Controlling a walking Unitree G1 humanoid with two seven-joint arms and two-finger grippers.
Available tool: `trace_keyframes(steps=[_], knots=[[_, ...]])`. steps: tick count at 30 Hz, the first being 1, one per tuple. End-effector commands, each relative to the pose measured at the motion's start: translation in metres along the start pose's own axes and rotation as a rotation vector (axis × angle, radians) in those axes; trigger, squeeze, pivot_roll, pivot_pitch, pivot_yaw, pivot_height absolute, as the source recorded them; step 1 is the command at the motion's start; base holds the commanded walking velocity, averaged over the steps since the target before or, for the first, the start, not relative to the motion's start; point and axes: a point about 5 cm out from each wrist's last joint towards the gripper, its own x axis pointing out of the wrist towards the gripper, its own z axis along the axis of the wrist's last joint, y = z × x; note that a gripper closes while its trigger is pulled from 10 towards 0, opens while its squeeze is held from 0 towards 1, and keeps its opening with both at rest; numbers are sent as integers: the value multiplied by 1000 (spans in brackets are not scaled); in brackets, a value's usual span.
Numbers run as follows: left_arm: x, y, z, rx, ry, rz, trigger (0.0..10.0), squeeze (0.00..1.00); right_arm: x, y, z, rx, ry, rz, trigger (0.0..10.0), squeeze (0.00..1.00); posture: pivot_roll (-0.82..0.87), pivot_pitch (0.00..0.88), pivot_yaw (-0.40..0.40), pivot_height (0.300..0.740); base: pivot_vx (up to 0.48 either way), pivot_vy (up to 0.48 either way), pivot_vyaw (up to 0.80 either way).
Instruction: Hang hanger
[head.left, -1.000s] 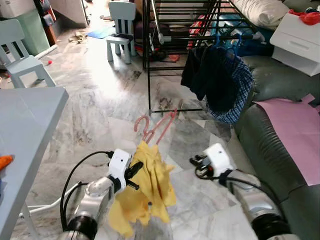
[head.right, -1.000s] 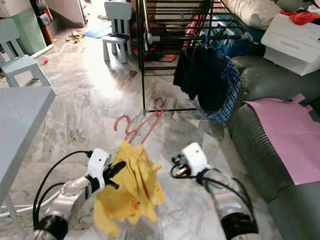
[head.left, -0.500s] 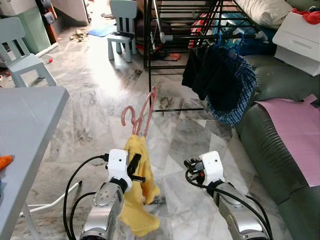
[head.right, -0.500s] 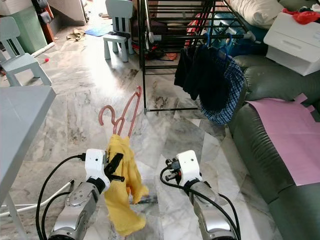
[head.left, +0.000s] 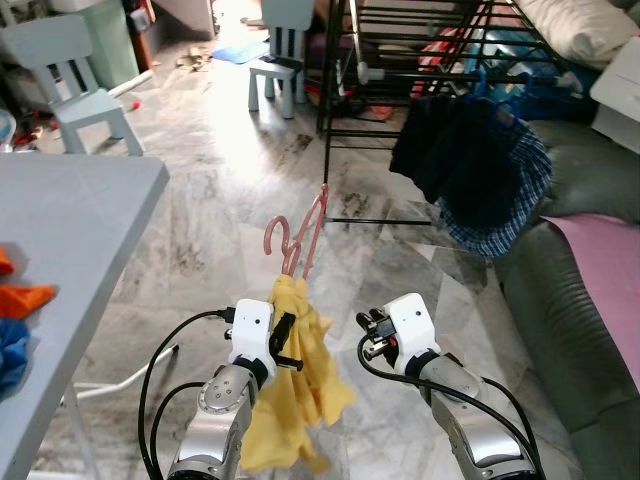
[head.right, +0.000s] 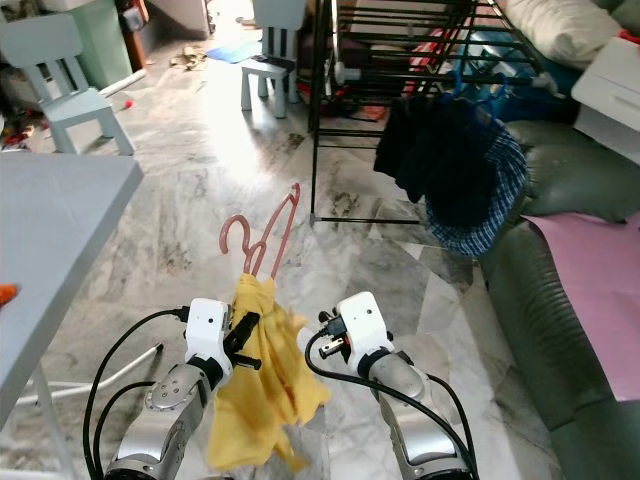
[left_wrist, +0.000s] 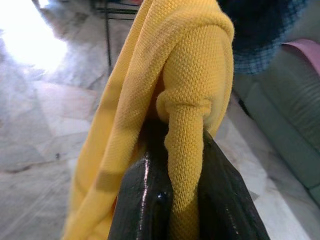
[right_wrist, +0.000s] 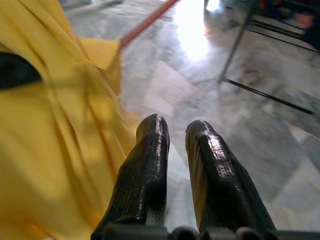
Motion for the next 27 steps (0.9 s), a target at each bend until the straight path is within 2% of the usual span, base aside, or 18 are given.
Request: trace_keyframes(steps=[1,5,8,12,15,19,21,22,27], knots=[[5,-5,8,1,-21,-35,10000,0,0,-1,3,-15,-2,0,10000,0,44,0,-41,740,0,0,0],[8,-2,12,-8,-25,-19,10000,0,1,-3,4,-4,0,-5,10000,0,42,0,-46,740,0,0,0],[9,-3,12,-42,-19,-18,10000,0,0,-3,4,-11,2,-3,10000,0,41,0,-47,740,0,0,0],[10,-10,10,-37,-6,-61,10000,0,0,-3,6,-11,-6,-16,10000,0,39,2,-49,740,0,0,320],[11,-11,15,73,-4,-125,10000,0,0,-5,6,14,-2,-22,10000,0,38,5,-52,740,0,0,235],[14,2,22,173,9,-128,10000,0,0,-5,5,22,11,-10,10000,0,38,5,-52,740,0,0,0],[15,6,25,218,2,-130,10000,0,0,-5,5,33,12,-5,10000,0,38,5,-52,740,0,0,-706],[16,14,32,255,-8,-120,10000,0,0,-4,6,37,3,-1,10000,0,38,6,-53,740,0,0,-744],[19,23,40,238,-12,-110,10000,0,2,-2,7,44,7,5,10000,0,40,6,-49,740,0,0,-741]])
